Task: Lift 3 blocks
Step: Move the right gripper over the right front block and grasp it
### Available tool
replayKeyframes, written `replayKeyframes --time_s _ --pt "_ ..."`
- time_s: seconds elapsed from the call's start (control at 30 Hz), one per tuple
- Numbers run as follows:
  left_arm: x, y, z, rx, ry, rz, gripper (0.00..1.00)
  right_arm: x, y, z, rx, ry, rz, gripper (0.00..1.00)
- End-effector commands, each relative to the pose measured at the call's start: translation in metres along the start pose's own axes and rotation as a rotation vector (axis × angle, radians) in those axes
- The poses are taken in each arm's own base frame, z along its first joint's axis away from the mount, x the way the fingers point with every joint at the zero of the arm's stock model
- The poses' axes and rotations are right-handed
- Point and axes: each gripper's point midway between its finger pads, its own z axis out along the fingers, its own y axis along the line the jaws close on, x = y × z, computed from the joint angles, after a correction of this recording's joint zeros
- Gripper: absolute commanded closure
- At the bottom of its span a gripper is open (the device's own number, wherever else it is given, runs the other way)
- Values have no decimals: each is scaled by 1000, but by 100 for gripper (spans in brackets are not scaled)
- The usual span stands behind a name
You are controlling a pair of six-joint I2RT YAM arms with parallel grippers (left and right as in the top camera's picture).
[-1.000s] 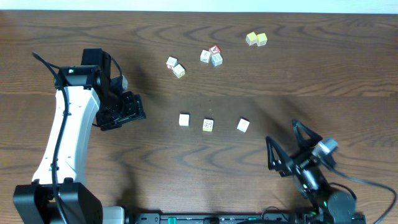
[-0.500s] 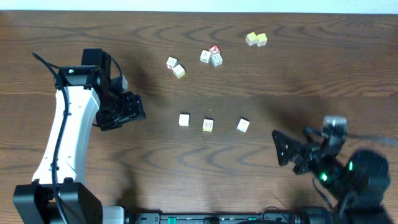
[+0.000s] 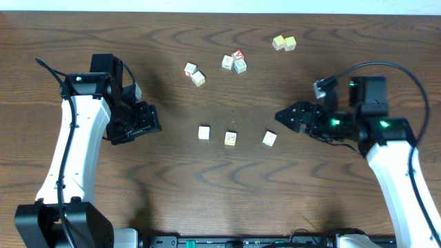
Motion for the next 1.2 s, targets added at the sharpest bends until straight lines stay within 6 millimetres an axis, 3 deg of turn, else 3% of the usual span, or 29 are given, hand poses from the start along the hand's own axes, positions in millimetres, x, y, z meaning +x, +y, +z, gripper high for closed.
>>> replayKeyframes --time_s 0.0,0.1,0.3,0.43,0.6,0.77,1.17 --pt "-2 0 -3 -9 -6 13 25 9 -32 19 270 3 127 9" --pt "-2 0 -3 -9 -6 13 25 17 -69 21 605 -75 173 4" --pt "-2 0 -3 -9 -6 13 25 33 -93 45 807 -79 247 2" --pt "-2 0 -3 -9 -6 13 25 29 -103 73 799 -23 203 10" --pt "-2 0 -3 -9 -6 13 25 20 -101 102 720 13 130 21" --pt "-2 0 -3 -9 -6 13 25 12 -102 111 705 -12 113 27" --pt "-2 0 -3 -9 -6 13 25 19 -126 124 771 29 138 43"
